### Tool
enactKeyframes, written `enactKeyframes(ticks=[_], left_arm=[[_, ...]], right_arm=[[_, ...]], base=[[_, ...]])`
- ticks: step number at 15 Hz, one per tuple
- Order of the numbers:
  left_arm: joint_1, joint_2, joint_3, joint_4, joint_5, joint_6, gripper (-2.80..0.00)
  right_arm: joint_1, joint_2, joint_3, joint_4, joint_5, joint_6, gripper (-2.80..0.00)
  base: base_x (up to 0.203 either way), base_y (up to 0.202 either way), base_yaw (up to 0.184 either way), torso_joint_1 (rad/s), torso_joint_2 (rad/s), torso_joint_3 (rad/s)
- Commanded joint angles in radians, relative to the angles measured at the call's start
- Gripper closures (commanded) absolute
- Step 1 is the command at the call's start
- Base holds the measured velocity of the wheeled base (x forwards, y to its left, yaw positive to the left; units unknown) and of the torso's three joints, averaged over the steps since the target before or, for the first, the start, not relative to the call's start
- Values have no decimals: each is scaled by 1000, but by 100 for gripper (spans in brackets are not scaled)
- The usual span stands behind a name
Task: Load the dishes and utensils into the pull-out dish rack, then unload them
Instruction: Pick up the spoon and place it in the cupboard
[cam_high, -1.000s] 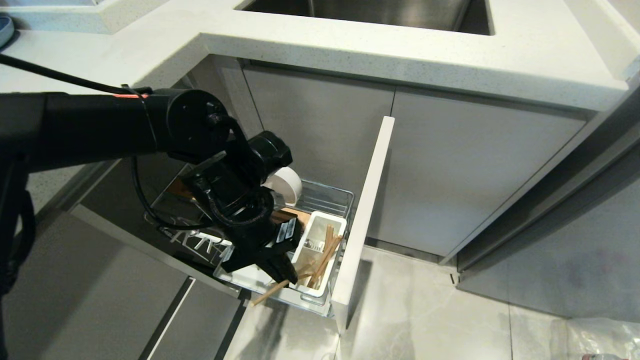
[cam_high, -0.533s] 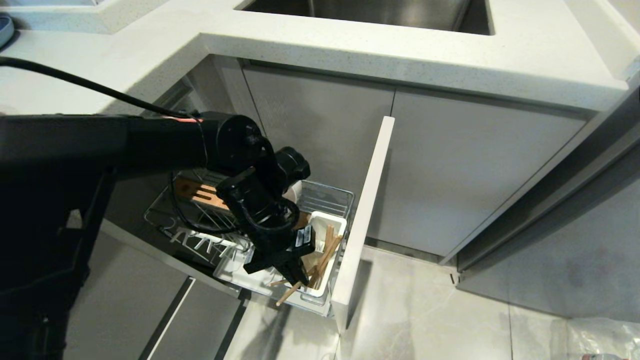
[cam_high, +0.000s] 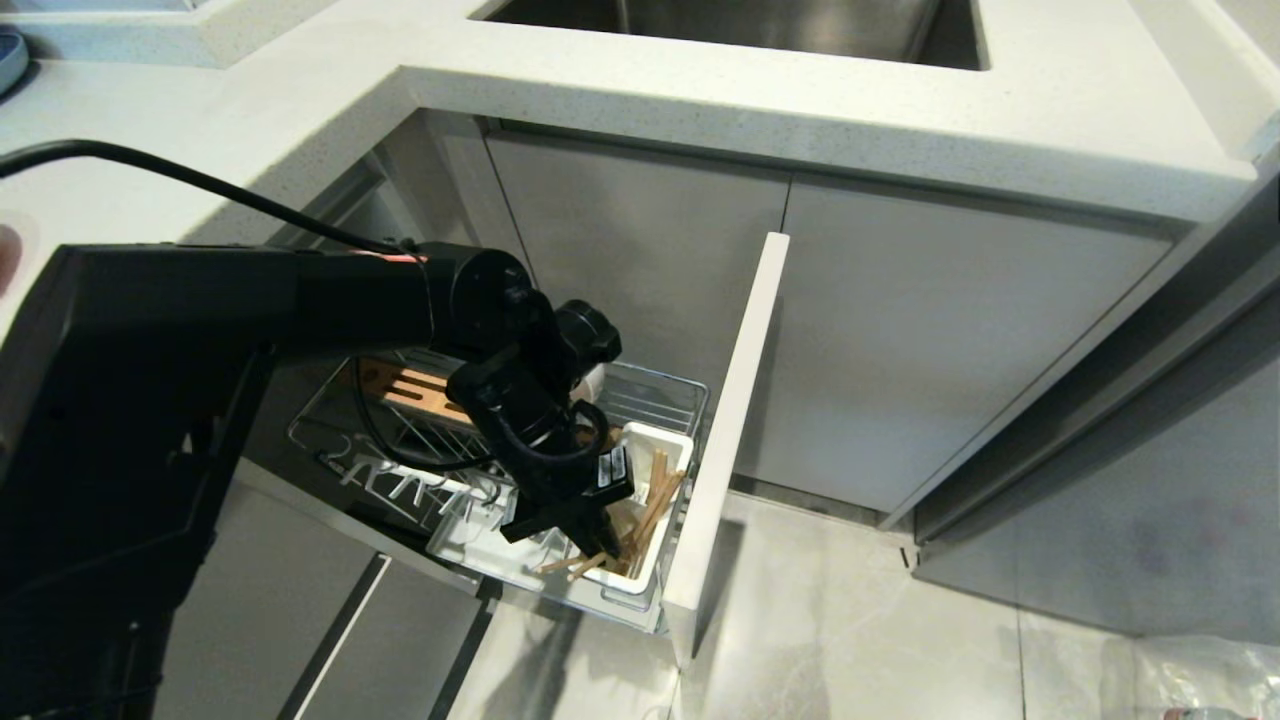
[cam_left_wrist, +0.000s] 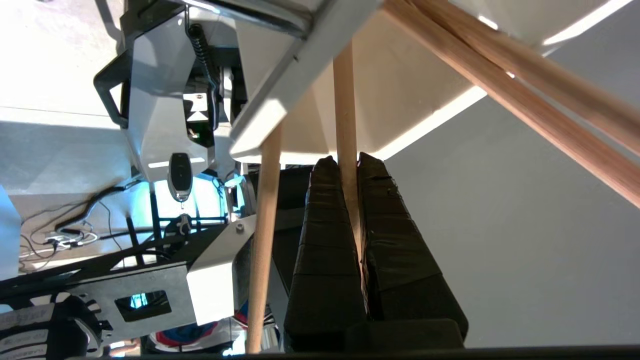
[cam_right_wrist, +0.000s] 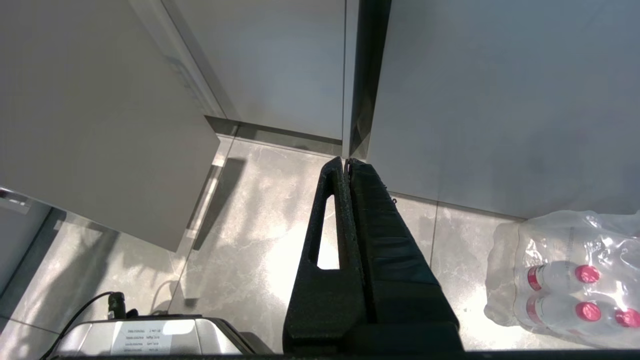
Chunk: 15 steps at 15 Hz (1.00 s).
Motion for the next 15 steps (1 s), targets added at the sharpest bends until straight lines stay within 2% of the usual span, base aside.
enactKeyframes(ticks=[1, 2, 3, 8, 15], left_arm=[[1, -1, -1, 7, -2, -4, 0], [1, -1, -1, 7, 0, -4, 0], [1, -2, -1, 7, -1, -4, -280], [1, -24, -5, 10, 6, -7, -280], [1, -150, -5, 14, 44, -36, -280]], right_arm=[[0, 0, 2, 0, 0, 0, 0], [0, 0, 2, 0, 0, 0, 0], [0, 0, 2, 0, 0, 0, 0], [0, 0, 2, 0, 0, 0, 0], [0, 0, 2, 0, 0, 0, 0]], base=[[0, 0, 0, 0, 0, 0], [0, 0, 0, 0, 0, 0], [0, 0, 0, 0, 0, 0], [0, 0, 0, 0, 0, 0], [0, 0, 0, 0, 0, 0]])
